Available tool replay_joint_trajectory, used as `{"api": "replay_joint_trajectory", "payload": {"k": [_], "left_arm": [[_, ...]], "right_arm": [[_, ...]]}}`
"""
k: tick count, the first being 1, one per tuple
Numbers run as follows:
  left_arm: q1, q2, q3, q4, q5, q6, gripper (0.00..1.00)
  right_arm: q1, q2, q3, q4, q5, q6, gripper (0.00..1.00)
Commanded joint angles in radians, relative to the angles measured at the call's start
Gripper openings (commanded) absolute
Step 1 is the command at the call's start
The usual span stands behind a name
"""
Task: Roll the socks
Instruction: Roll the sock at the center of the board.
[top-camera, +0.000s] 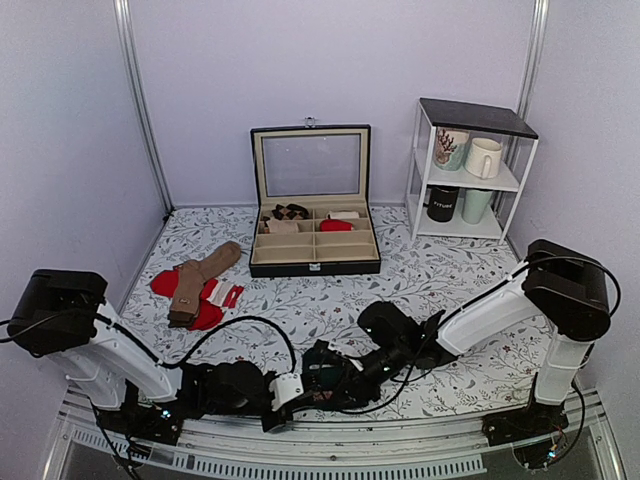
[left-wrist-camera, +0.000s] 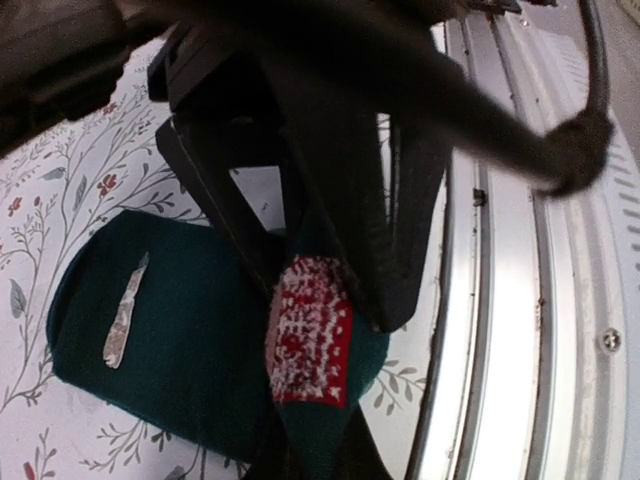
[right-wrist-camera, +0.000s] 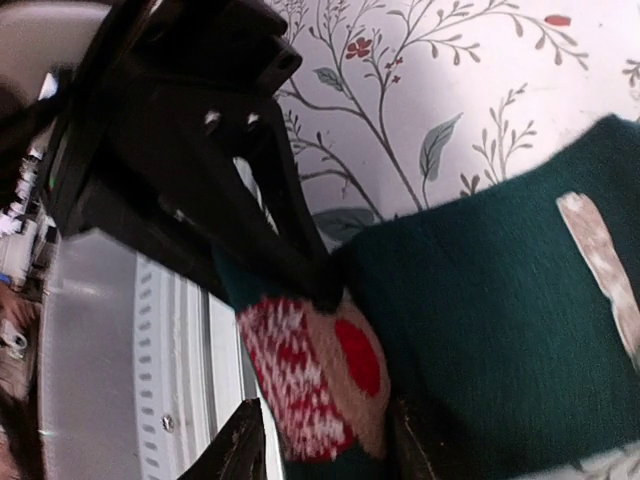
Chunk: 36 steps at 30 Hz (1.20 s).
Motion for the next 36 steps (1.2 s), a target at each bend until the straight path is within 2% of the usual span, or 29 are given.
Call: {"api": "replay_joint_trajectory", "payload": {"k": [1, 4, 7, 14, 21, 27, 30, 33, 34, 36], "left_arm": [[0.022, -0.020, 0.000, -0.093, 0.094, -0.131, 0.00], [0.057, -0.024, -0.006, -0.156, 0.152, -0.214, 0.00], [0.090, -0.012, -0.013, -0.178, 0.227, -0.261, 0.00], [0.131, 0.023, -0.020, -0.173, 0.317, -0.317, 0.00], [0.147, 0.048, -0.024, -0.156, 0.365, -0.325, 0.00], [0.156, 0.061, -0.029, -0.136, 0.383, -0.330, 0.00], [0.159, 0.068, -0.028, -0.134, 0.392, -0.335, 0.00], [0.159, 0.062, -0.027, -0.140, 0.383, -0.338, 0.00], [0.159, 0.056, -0.026, -0.149, 0.364, -0.340, 0.03], [0.159, 0.023, -0.036, -0.152, 0.323, -0.333, 0.29]], "right_arm": [[0.007, -0.133, -0.114, 0.005, 0.202, -0.010, 0.46], [0.018, -0.264, -0.192, 0.151, 0.268, -0.067, 0.50], [0.074, -0.321, -0.234, 0.221, 0.352, -0.225, 0.62], [0.200, -0.256, -0.202, 0.217, 0.555, -0.430, 0.66], [0.240, -0.187, -0.166, 0.198, 0.634, -0.458, 0.65], [0.248, -0.125, -0.135, 0.186, 0.662, -0.443, 0.56], [0.247, -0.105, -0.112, 0.153, 0.659, -0.435, 0.37], [0.249, -0.093, -0.095, 0.108, 0.630, -0.423, 0.28], [0.248, -0.093, -0.094, 0.101, 0.623, -0.407, 0.26], [0.247, -0.096, -0.096, 0.079, 0.601, -0.374, 0.24]]}}
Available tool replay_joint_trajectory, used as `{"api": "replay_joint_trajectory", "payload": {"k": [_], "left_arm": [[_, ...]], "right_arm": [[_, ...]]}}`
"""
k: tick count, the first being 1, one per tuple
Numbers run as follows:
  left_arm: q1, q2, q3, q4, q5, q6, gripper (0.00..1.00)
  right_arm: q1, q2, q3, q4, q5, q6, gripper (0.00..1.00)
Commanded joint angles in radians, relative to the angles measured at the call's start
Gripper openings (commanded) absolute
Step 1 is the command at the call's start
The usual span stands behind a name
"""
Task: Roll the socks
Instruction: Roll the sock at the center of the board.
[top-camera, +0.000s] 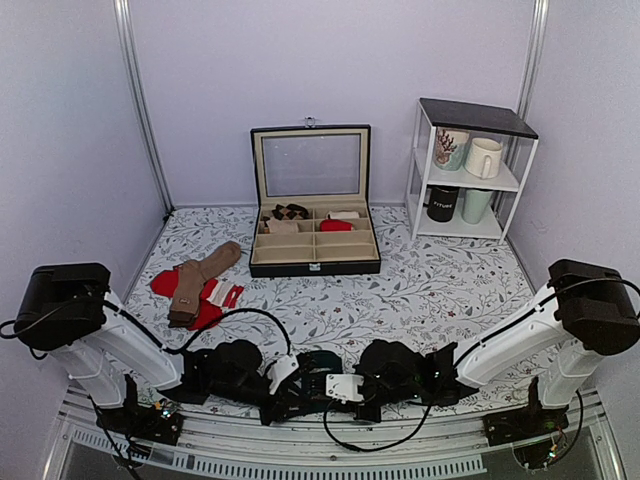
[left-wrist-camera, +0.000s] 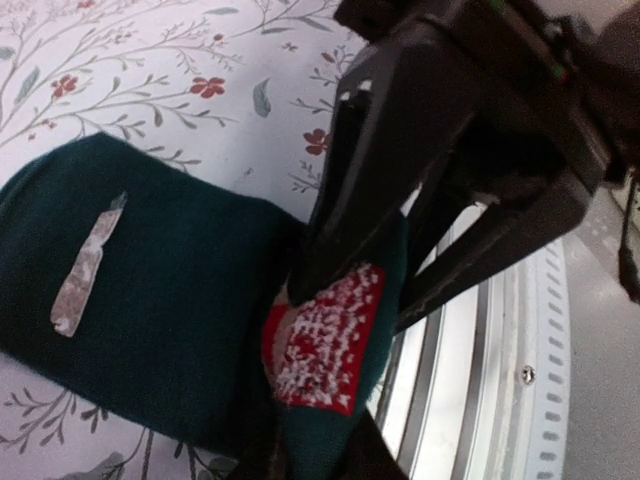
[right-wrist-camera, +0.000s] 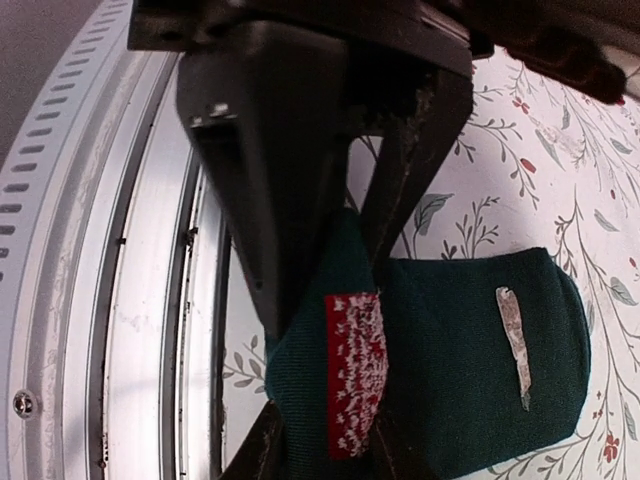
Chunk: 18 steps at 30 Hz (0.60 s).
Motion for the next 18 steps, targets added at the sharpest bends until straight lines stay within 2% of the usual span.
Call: {"api": "replay_joint_trajectory", "payload": {"k": [1, 3, 4, 8, 11, 14, 18], "left_arm": [[0.001, -0.026, -0.044, -0.153, -0.059, 0.001, 0.34], [-0.007, -0.108, -0.058, -0.160, -0.142, 0.024, 0.54], [-0.020, -0.156, -0.067, -0.158, -0.193, 0.045, 0.60], [-0.090, -0.353, -0.089, -0.140, -0.385, 0.199, 0.62], [-0.114, -0.445, -0.125, -0.067, -0.403, 0.352, 0.63], [-0.112, -0.438, -0.143, -0.004, -0.408, 0.426, 0.63], [-0.113, -0.341, -0.129, 0.050, -0.399, 0.421, 0.61]], "right_arm": [[-0.001, 0.035, 0.027, -0.065, -0.038, 0.075, 0.24], [-0.010, 0.036, 0.031, -0.104, -0.087, 0.115, 0.23], [-0.028, 0.039, 0.037, -0.123, -0.124, 0.135, 0.23], [-0.133, 0.062, 0.042, -0.158, -0.337, 0.266, 0.23], [-0.205, 0.122, 0.079, -0.218, -0.539, 0.338, 0.23], [-0.247, 0.209, 0.147, -0.321, -0.658, 0.376, 0.23], [-0.262, 0.272, 0.185, -0.379, -0.696, 0.385, 0.23]]}}
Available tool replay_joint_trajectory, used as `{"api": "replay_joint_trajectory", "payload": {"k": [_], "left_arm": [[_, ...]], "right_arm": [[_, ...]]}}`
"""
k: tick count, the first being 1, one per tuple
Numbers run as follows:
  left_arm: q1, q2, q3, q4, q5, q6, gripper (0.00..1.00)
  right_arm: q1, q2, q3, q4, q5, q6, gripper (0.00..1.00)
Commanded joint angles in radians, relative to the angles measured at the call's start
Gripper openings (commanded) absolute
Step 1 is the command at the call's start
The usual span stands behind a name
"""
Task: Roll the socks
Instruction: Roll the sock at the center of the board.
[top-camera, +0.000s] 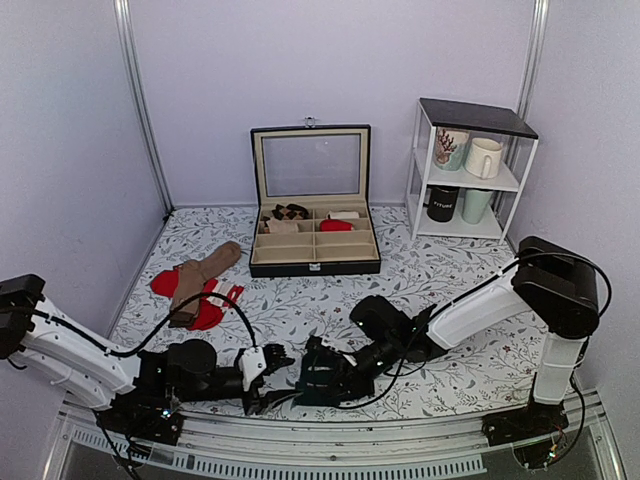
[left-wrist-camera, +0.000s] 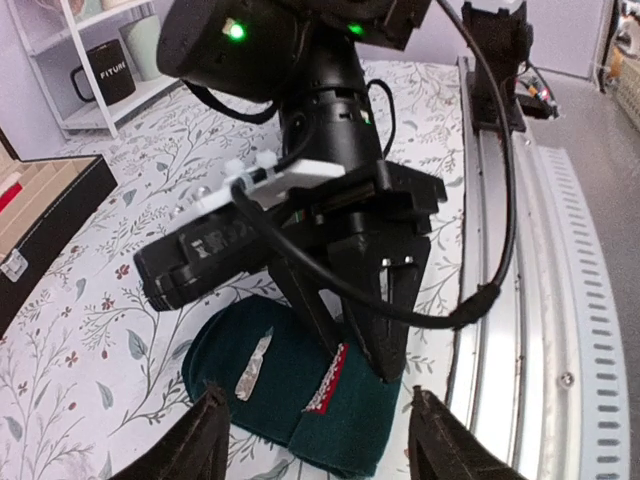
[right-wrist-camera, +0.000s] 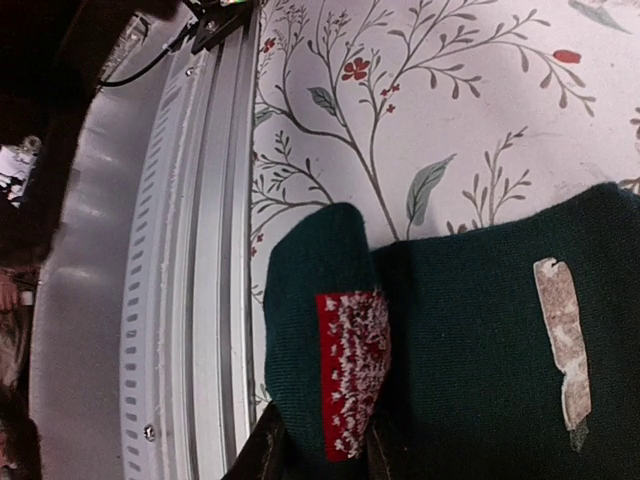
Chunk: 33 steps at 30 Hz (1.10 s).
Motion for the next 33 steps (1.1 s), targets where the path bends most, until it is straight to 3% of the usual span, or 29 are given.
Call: {"api": "replay_joint_trajectory", "payload": {"k": [1, 9, 19, 26, 33], "left_arm": [[-0.013, 0.107, -0.007, 0.098, -0.031, 0.073, 0.61], [-0.018, 0.272, 0.011, 0.207, -0.016, 0.091, 0.62], [-0.032, 0.343, 0.041, 0.227, 0.058, 0.066, 0.59], [-0.037, 0.401, 0.047, 0.223, 0.095, 0.029, 0.49], [-0.036, 0.446, 0.051, 0.224, 0.066, 0.004, 0.47]], "right_arm": [[-0.017, 0.119, 0.007, -0.214, -0.101, 0.062, 0.23], [-0.034, 0.127, 0.008, -0.218, -0.133, 0.082, 0.23], [-0.040, 0.141, 0.014, -0.220, -0.138, 0.092, 0.23], [-0.046, 0.145, 0.015, -0.220, -0.138, 0.098, 0.23], [-0.047, 0.153, 0.017, -0.217, -0.137, 0.097, 0.23]]}}
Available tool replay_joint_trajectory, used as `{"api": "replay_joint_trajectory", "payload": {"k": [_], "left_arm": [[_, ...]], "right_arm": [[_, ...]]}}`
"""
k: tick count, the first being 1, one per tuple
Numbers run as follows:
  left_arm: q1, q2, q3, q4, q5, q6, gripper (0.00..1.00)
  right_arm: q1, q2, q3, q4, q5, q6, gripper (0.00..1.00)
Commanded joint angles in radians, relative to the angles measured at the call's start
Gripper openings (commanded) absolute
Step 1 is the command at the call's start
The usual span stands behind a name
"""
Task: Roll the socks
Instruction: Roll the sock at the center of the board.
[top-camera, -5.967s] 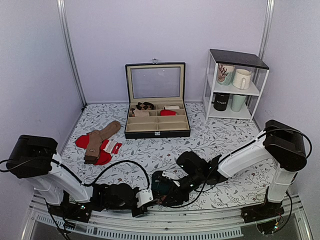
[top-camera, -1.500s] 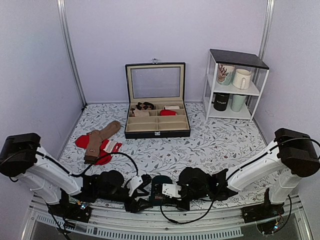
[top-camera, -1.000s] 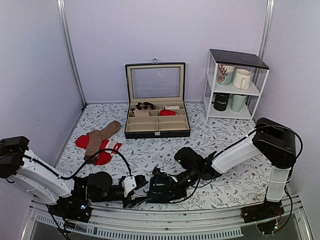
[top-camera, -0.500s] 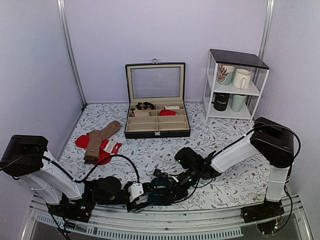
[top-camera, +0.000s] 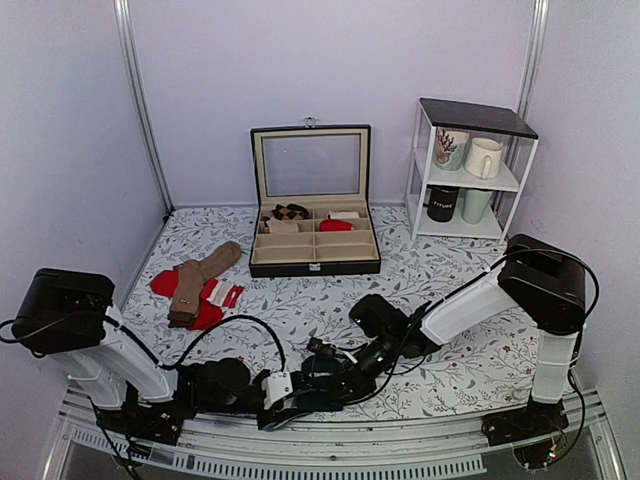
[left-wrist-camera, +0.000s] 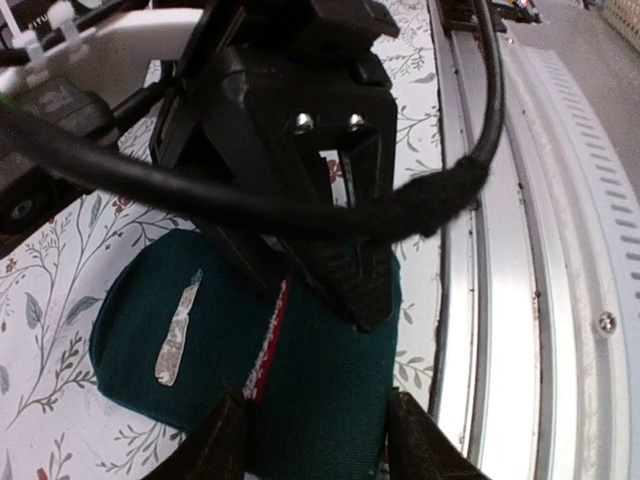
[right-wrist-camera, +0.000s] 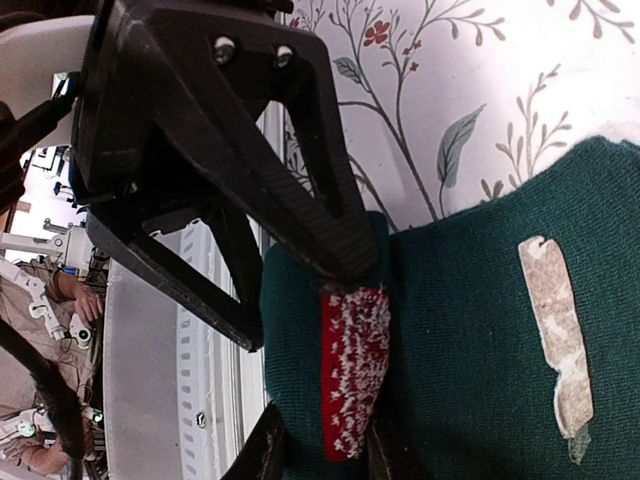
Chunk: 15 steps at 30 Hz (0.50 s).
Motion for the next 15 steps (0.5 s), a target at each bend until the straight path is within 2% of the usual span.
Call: {"api": "replay_joint_trajectory", "payload": {"k": [1, 3, 5, 10, 15], "left_arm": [[-0.015, 0.031, 0.020, -0.003, 0.011, -0.022, 0.41], [-0.014, 0.041, 0.043, -0.034, 0.034, -0.020, 0.24], [-0.016, 0.055, 0.062, -0.061, 0.047, -0.024, 0.13], [-0.015, 0.081, 0.094, -0.118, 0.059, -0.050, 0.00], [0.001, 0.085, 0.117, -0.199, 0.102, -0.120, 0.00]], "right_arm": [[-0.001, 0.078, -0.031, -0.149, 0.076, 0.004, 0.23], [0.000, 0.082, -0.028, -0.148, 0.076, 0.006, 0.23], [0.000, 0.086, -0.023, -0.148, 0.075, 0.007, 0.23], [-0.002, 0.081, -0.014, -0.146, 0.080, 0.005, 0.26], [-0.002, 0.039, -0.008, -0.138, 0.132, 0.000, 0.38]]}}
